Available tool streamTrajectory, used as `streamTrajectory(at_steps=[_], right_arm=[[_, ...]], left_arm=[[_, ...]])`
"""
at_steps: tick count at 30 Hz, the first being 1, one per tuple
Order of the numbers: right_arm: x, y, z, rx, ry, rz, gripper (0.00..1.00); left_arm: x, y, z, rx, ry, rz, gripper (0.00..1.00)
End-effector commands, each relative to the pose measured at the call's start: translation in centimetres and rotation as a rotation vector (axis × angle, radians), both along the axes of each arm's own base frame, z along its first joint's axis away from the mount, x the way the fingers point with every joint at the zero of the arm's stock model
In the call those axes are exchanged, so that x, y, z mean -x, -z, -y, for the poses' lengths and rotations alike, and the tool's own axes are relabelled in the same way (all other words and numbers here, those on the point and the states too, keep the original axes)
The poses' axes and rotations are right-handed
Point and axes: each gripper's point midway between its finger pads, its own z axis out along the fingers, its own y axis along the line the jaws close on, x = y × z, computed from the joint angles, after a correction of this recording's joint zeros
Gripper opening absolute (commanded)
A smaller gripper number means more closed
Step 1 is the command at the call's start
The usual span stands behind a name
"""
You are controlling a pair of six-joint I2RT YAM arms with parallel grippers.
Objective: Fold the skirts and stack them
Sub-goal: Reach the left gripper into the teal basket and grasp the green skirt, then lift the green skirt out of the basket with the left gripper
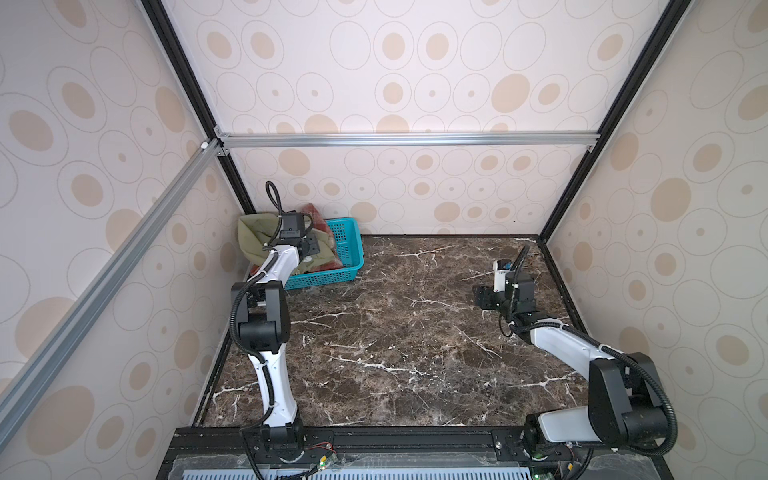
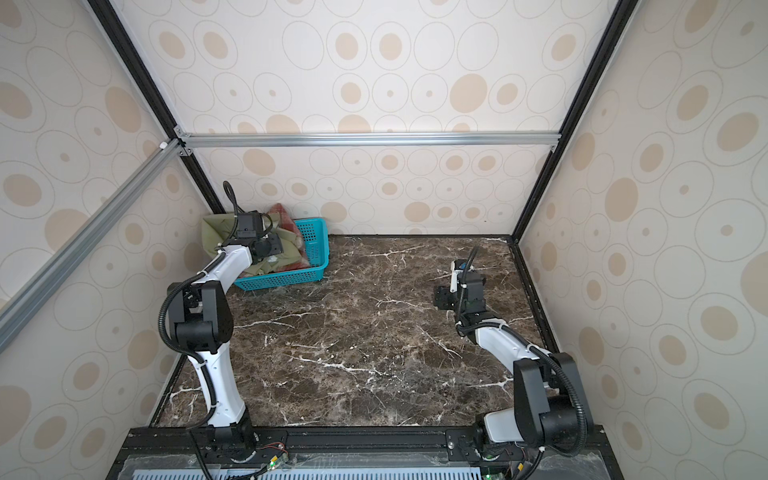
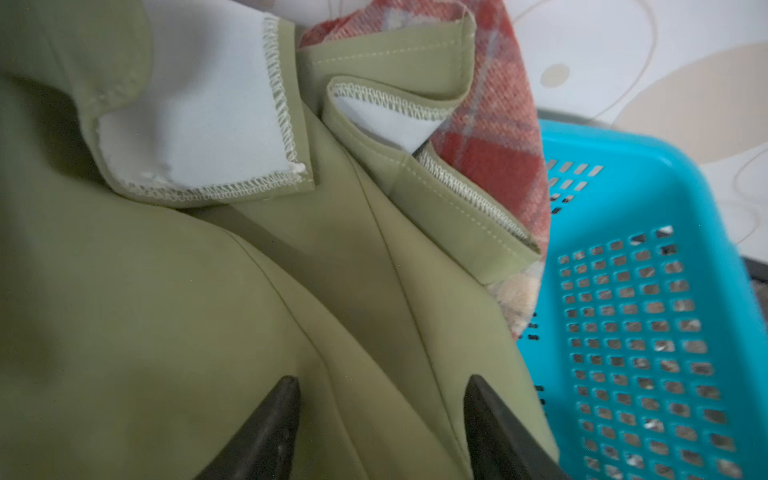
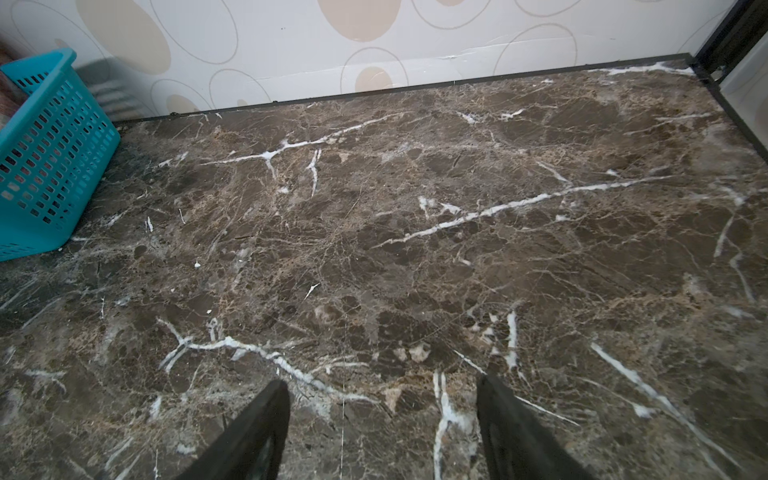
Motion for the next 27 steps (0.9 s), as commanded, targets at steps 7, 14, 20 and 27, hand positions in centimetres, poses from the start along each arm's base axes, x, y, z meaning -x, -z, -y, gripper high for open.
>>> streamTrajectory(at_steps=[7,14,20,27], right_arm=[[-0.7,-1.2,-0.3,-0.039,0.017,0.024,0.74],[-0.4,-3.1,-0.8,-0.060,-0.005,0.048,0.73],[0.3,-4.7,-0.7,-0.062,-0.010,0.076,0.73],[1.7,-6.5,-0.6,-0.072,-0.012,0.112,0.74]], left_arm=[[-0.1,-4.5,0.5,0.003,0.027,0.056,0.00],[1.9,-17.0,2.0,-0.011,0.064,0.263,0.00],[4.4,-29.8,4.0,-0.024,0.129,0.482,0.00],[9.6,-41.4,9.8,0.054,0.327,0.744,0.00]])
